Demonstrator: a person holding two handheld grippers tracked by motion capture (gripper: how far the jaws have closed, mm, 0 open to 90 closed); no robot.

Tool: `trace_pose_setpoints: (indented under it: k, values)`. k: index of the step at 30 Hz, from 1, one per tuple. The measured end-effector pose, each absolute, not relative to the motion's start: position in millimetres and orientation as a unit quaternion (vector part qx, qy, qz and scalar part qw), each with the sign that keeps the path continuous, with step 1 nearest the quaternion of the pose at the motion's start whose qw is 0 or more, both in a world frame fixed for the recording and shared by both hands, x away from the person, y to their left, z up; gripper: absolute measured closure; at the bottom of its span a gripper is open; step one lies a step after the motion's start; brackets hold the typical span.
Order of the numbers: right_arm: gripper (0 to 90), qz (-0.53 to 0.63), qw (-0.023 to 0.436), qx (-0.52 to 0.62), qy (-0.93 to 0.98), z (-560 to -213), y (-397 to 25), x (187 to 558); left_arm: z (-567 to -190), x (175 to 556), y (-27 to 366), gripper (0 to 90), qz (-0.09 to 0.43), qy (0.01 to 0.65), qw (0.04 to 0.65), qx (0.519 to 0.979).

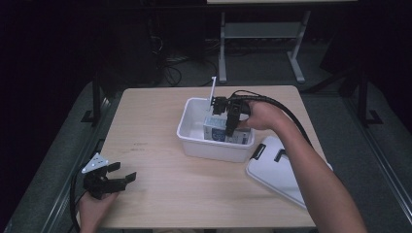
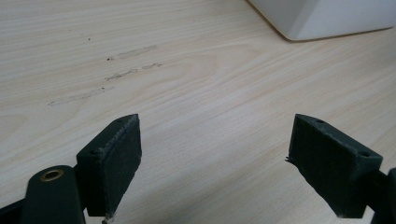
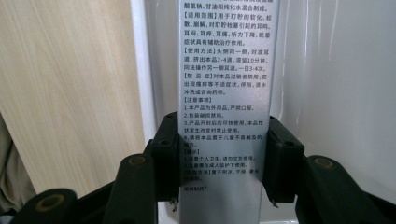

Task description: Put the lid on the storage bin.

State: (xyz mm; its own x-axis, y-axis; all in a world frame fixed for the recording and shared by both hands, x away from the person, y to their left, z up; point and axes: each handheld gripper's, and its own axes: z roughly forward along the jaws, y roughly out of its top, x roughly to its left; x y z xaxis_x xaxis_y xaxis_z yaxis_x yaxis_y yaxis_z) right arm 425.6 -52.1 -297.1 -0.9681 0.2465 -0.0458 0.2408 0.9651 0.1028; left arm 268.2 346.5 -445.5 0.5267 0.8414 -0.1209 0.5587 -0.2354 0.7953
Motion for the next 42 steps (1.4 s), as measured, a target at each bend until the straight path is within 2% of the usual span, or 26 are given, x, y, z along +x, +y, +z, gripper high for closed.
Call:
trace_pose_setpoints:
  k: [42]
  values:
    - [55.0, 0.037, 0.018, 0.125, 0.991, -353, -50, 433, -445, 268, 346, 16.4, 0.169, 0.455, 0.417, 0.769]
